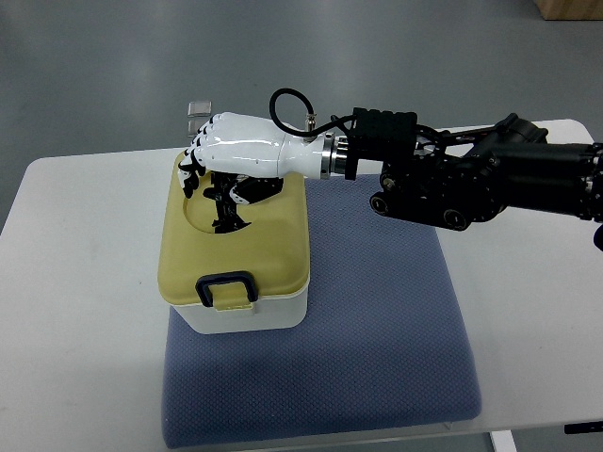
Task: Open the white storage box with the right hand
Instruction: 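Lower the right hand onto the lid and grasp the black handle, then lift the yellow lid straight up off the box with the right hand, then carry the lid beside the box and lower it onto the cushion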
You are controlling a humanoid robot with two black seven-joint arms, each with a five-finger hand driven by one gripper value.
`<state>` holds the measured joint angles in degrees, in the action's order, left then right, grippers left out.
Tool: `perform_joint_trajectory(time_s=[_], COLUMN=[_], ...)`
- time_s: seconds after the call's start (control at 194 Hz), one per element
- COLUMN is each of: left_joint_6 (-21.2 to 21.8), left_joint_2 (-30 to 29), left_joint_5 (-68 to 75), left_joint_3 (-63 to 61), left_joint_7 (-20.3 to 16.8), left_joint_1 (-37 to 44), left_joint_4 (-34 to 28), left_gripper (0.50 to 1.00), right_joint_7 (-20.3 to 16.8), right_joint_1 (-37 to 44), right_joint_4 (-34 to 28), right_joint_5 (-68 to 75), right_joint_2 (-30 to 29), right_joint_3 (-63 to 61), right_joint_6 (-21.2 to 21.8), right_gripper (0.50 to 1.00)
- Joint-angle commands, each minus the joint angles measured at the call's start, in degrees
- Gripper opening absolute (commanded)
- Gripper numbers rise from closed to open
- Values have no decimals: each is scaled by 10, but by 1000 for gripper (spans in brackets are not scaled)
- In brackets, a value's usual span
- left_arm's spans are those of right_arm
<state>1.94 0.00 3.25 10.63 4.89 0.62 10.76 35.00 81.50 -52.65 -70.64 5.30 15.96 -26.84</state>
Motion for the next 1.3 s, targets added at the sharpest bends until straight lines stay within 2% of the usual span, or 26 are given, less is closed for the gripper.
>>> perform_joint_trajectory(time_s=[0.0,0.267,0.494,0.849,1.013,1.296], left_joint_6=[0,0,0,0,0,0], left_joint_2=[0,0,0,0,0,0], left_joint_5=[0,0,0,0,1,1], left_joint_3=[0,-1,-1,-2,-2,-2], left_joint_7=[0,0,-1,-1,-1,0], left_joint_1=[0,0,0,0,0,0], left_joint_4=[0,-1,0,0,0,0], left_gripper=[1000,1000,1000,1000,1000,1000], right_joint_7=[0,0,0,0,0,0], right_joint_1=[2,19,55,86,85,33], right_joint_4=[0,-3,-17,-61,-63,-61], right_joint_5=[2,18,27,27,27,25], right_joint_2=[0,7,38,151,203,291], right_joint_3=[0,-8,-25,-44,-46,-48], right_joint_6=[-12,-14,-12,-4,1,0], right_gripper=[500,500,500,500,500,500])
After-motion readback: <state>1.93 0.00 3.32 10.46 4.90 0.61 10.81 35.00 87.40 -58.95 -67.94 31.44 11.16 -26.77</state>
